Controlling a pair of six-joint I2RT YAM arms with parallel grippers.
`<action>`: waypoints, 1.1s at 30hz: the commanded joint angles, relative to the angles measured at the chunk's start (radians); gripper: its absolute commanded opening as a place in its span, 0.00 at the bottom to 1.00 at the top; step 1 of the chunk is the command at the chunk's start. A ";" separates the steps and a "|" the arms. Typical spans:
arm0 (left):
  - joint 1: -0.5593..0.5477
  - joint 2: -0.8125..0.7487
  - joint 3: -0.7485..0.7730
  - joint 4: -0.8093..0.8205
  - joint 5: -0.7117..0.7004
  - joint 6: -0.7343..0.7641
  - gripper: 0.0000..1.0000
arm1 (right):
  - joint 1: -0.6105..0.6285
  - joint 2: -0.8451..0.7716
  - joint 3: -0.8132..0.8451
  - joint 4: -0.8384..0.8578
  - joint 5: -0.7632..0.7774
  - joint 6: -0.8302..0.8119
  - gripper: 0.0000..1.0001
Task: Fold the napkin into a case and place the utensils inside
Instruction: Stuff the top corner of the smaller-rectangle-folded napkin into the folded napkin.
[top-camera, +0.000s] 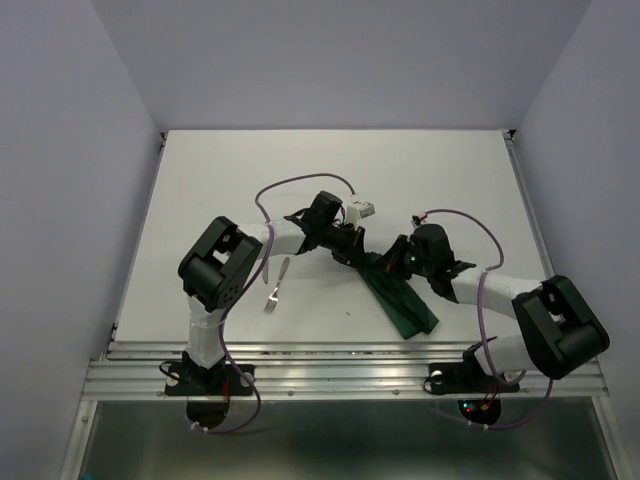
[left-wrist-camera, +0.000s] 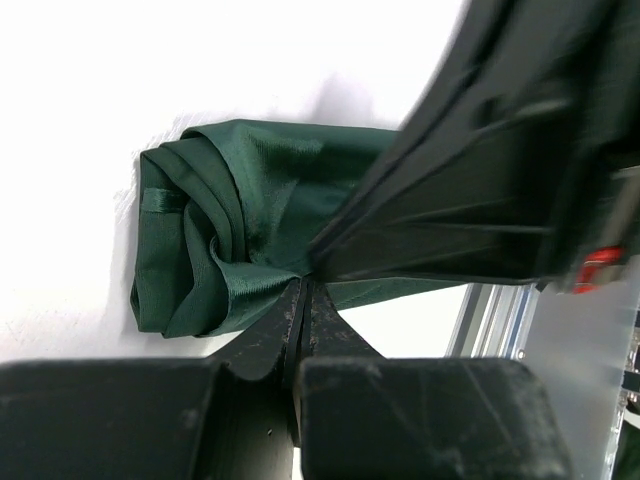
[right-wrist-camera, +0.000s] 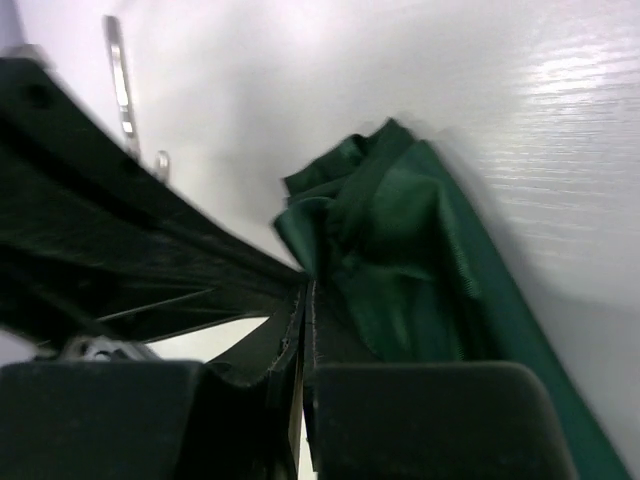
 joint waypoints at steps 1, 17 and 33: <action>-0.009 -0.025 0.026 0.015 0.017 0.017 0.00 | 0.013 -0.107 0.040 -0.032 0.031 -0.029 0.05; -0.009 -0.017 0.032 0.015 0.011 0.012 0.00 | 0.031 -0.170 0.114 -0.405 0.176 -0.410 0.40; -0.010 -0.002 0.054 0.012 0.012 0.003 0.00 | 0.082 -0.038 0.144 -0.324 0.104 -0.396 0.32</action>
